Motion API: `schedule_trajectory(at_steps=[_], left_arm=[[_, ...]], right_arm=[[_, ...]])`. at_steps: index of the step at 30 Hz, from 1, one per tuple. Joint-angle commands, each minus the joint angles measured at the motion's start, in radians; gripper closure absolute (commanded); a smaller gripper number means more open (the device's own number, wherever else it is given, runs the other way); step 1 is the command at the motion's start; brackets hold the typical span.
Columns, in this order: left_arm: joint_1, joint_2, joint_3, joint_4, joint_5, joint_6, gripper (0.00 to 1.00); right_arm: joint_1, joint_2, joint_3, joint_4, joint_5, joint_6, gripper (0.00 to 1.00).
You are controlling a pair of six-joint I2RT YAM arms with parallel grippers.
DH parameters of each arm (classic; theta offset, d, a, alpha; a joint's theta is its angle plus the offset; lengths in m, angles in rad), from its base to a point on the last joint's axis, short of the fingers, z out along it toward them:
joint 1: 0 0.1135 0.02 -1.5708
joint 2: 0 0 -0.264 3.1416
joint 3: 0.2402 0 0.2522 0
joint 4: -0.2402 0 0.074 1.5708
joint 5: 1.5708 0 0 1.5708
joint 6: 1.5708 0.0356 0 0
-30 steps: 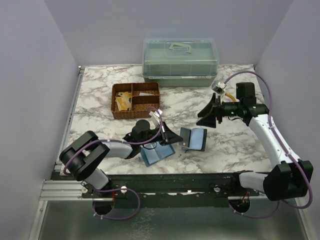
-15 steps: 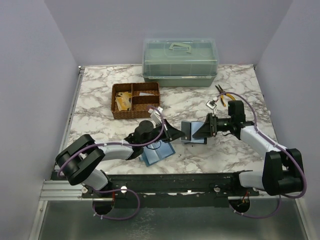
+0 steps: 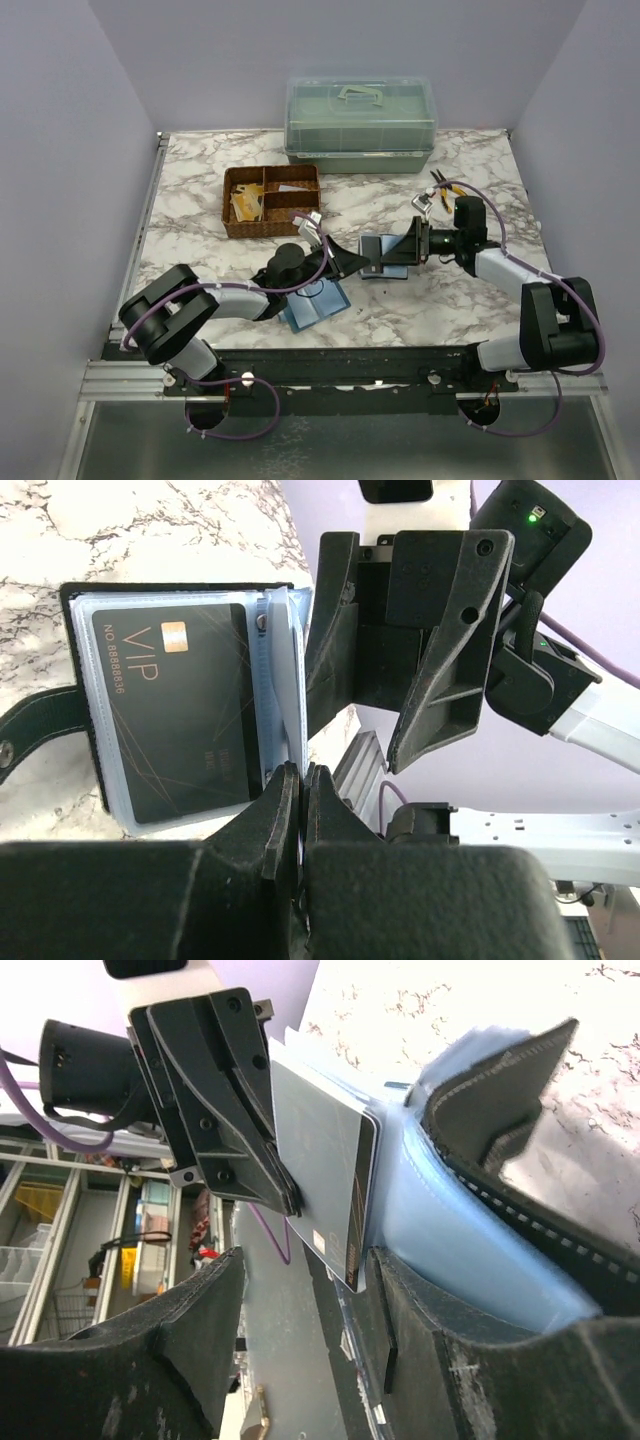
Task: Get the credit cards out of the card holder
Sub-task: Remove the credit card from the card holder.
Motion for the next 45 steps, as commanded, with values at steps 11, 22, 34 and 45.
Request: schedule_trajectory(at_steps=[11,22,34,45], left_arm=[[-0.005,0.086,0.013,0.311,0.075,-0.107,1.00],[0.006,0.135,0.008,0.336,0.096,-0.159,0.89],[0.006,0.141,0.054,0.298,0.133,-0.160,0.97],[-0.003,0.171,0.091,0.298,0.134,-0.187,0.94]], right_arm=[[0.002,0.059,-0.030,0.186,-0.070,0.186,0.55],[0.000,0.044,-0.061,0.367,-0.137,0.334,0.70],[-0.004,0.077,-0.041,0.358,-0.120,0.345,0.70],[-0.004,0.059,0.008,0.169,-0.052,0.177,0.76]])
